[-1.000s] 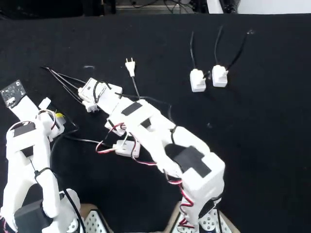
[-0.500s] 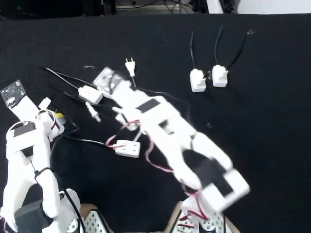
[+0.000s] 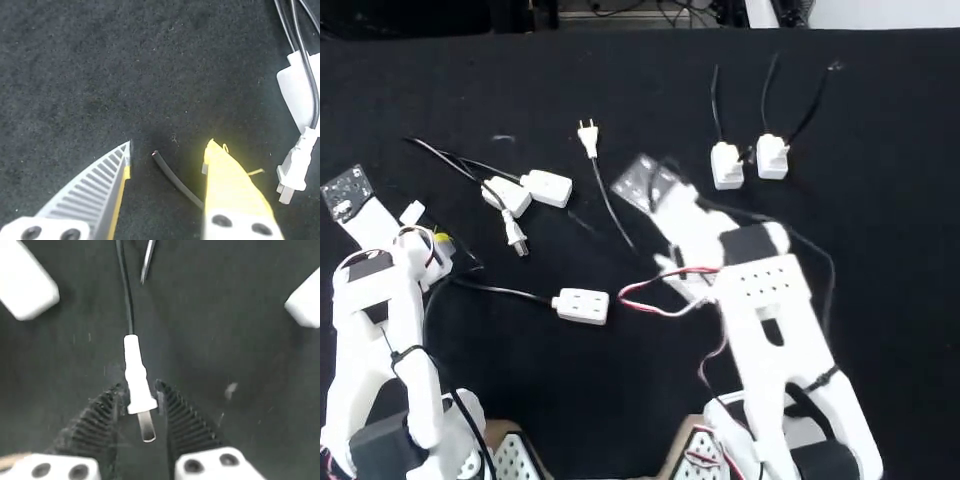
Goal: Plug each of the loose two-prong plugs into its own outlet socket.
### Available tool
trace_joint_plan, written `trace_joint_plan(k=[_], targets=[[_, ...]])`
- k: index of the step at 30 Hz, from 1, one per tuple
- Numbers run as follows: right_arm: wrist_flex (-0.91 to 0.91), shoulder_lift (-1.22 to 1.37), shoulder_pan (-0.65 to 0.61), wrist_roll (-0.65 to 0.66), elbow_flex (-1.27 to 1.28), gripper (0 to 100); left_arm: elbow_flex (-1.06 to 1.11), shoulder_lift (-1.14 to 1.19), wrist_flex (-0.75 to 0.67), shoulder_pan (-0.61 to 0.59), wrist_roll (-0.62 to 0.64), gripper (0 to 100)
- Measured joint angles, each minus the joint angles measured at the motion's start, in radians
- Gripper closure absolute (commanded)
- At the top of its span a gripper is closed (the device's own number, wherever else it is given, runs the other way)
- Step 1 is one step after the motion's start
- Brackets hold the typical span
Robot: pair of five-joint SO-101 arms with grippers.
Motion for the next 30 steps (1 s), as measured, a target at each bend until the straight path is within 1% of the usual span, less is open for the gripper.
trace_joint_plan(k=[2, 6, 8, 13, 18, 21, 26, 30], targets=[[0.035, 0.000, 0.051, 0.055, 0.037, 91.1, 0.012, 0.000, 0.000, 0.000, 0.000, 76], [0.049, 0.000, 0.129, 0.167, 0.123, 75.0, 0.023, 0.000, 0.000, 0.000, 0.000, 76], [0.049, -0.002, 0.147, 0.209, 0.152, 70.7, 0.023, 0.000, 0.000, 0.000, 0.000, 76], [-0.006, -0.011, 0.189, 0.242, 0.163, 73.4, 0.023, 0.000, 0.000, 0.000, 0.000, 76], [-0.092, -0.011, 0.187, 0.244, 0.198, 75.4, 0.023, 0.000, 0.000, 0.000, 0.000, 76], [-0.098, -0.011, 0.140, 0.239, 0.207, 75.4, 0.023, 0.000, 0.000, 0.000, 0.000, 76], [-0.101, -0.011, 0.025, 0.147, 0.207, 75.4, 0.023, 0.000, 0.000, 0.000, 0.000, 76], [-0.101, -0.011, -0.060, 0.103, 0.238, 75.4, 0.023, 0.000, 0.000, 0.000, 0.000, 76]])
